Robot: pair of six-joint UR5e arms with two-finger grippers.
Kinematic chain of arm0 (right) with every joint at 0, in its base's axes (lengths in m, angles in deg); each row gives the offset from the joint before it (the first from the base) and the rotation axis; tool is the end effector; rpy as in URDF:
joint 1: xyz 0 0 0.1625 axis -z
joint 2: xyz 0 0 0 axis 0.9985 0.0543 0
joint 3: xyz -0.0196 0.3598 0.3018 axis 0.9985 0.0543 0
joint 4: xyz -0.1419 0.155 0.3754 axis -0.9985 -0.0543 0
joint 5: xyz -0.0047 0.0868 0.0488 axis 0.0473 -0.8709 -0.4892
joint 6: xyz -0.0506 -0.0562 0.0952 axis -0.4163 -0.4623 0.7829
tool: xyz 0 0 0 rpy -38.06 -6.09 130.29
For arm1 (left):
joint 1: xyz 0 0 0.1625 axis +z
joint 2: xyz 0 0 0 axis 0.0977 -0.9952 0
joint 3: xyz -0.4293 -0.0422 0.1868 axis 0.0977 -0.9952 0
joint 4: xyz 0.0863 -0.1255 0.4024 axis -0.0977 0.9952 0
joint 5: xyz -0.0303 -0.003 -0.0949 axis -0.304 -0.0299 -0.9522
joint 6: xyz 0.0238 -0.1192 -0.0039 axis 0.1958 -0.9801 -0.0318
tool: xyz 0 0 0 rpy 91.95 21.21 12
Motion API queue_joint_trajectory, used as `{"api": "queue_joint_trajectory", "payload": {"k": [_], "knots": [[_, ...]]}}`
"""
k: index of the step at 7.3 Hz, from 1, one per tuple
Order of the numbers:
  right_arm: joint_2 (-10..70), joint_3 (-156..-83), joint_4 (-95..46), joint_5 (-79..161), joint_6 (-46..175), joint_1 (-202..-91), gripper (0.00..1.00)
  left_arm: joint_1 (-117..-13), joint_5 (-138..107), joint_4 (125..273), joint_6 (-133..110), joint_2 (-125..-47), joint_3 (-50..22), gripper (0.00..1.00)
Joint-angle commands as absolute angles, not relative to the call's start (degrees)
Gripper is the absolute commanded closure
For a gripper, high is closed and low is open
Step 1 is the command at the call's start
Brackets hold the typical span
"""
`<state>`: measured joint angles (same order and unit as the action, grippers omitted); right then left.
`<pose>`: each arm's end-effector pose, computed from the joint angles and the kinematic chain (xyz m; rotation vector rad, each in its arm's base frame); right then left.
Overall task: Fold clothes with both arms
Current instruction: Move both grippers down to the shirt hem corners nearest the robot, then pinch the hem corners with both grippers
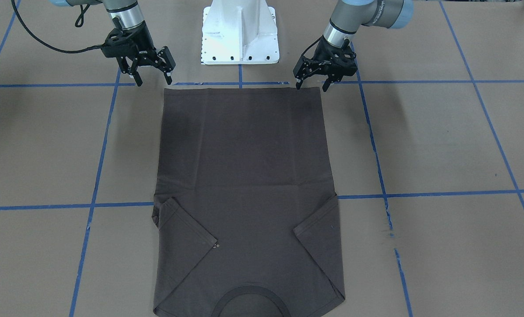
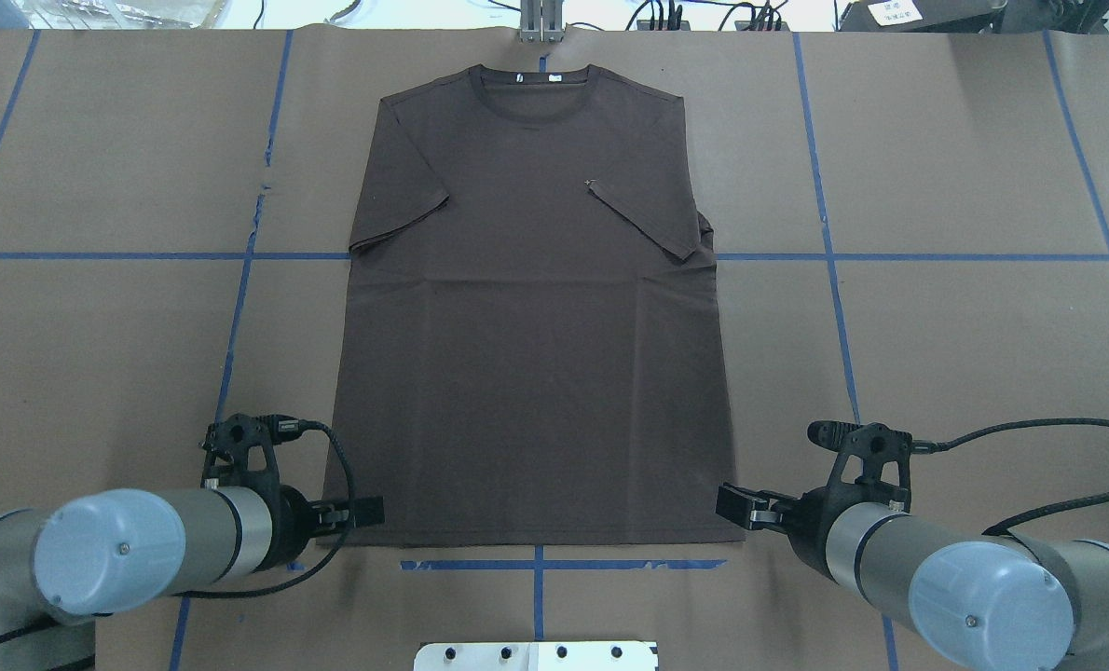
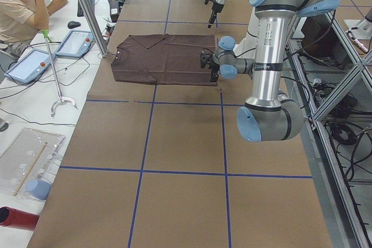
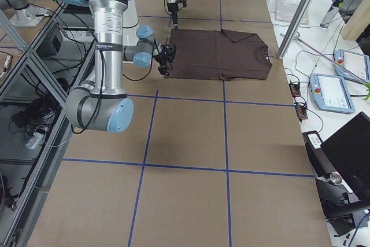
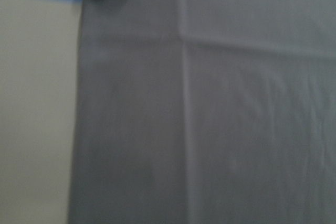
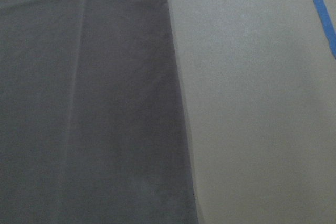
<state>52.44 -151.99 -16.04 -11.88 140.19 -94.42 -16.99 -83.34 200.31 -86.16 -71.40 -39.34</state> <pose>-0.4521 -0.2244 0.3976 0.2745 -0.9324 0.2744 0.5080 -0.2399 0.3972 0.1156 1.0220 -0.1820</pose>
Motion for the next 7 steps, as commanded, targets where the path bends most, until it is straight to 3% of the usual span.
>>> {"api": "queue_joint_trajectory", "payload": {"k": [1,7], "knots": [[52.6,-152.5,-16.0,-11.6,140.4,-94.0,0.00,-12.6,-81.0,195.8,-92.4,-71.1,-39.7,0.24],[52.7,-153.6,-16.0,-11.4,140.4,-94.0,0.00,-13.5,-81.2,195.7,-87.4,-71.3,-39.3,0.30]]}}
